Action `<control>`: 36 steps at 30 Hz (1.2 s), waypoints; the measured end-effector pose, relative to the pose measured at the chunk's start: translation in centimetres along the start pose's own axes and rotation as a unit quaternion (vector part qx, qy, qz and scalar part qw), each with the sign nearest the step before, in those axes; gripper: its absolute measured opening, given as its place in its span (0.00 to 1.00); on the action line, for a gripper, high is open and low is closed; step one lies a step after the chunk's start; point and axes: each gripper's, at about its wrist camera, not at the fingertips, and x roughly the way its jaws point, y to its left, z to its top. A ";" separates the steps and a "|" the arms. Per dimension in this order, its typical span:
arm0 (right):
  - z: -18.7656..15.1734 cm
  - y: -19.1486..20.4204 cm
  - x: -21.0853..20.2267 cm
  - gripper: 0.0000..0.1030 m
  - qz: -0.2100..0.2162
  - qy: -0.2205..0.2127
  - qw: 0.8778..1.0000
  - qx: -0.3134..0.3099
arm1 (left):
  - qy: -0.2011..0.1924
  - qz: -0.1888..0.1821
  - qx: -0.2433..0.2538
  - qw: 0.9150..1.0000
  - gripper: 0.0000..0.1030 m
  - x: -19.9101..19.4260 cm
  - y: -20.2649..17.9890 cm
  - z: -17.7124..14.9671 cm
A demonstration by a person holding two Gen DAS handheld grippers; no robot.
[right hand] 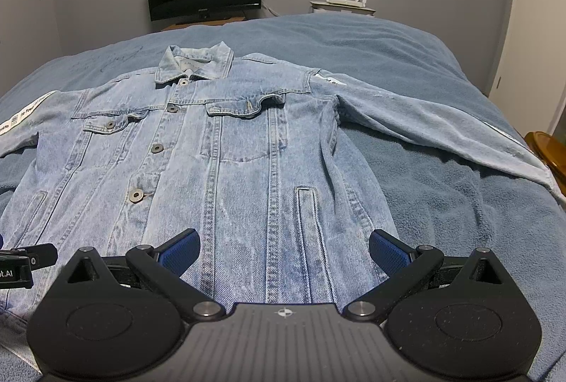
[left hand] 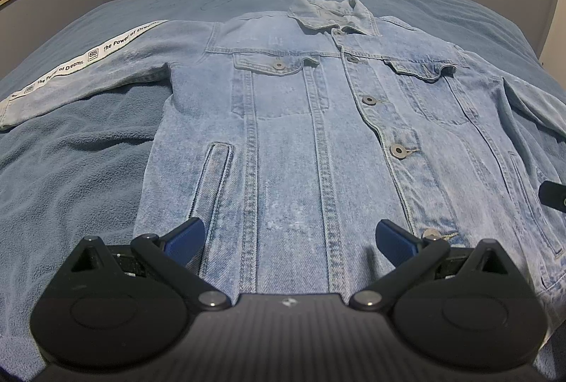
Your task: Fold large clothes
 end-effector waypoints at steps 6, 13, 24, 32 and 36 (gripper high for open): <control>-0.1 0.0 0.2 1.00 0.000 0.001 1.000 0.000 | 0.001 0.000 0.001 1.000 1.00 0.0 -0.1 0.0; -0.2 0.0 0.3 1.00 0.001 0.001 1.000 0.000 | 0.001 0.000 0.001 1.000 1.00 0.0 -0.2 -0.1; -0.4 -0.2 0.4 1.00 0.001 0.006 1.000 0.002 | 0.005 -0.002 -0.001 1.000 1.00 0.2 -0.2 -0.3; -0.3 -0.3 0.3 1.00 0.000 0.009 1.000 0.004 | 0.007 -0.002 -0.002 1.000 1.00 0.2 0.0 -0.2; -0.2 -0.2 0.3 1.00 0.000 0.009 1.000 0.004 | 0.007 -0.004 -0.003 1.000 1.00 0.2 0.0 -0.2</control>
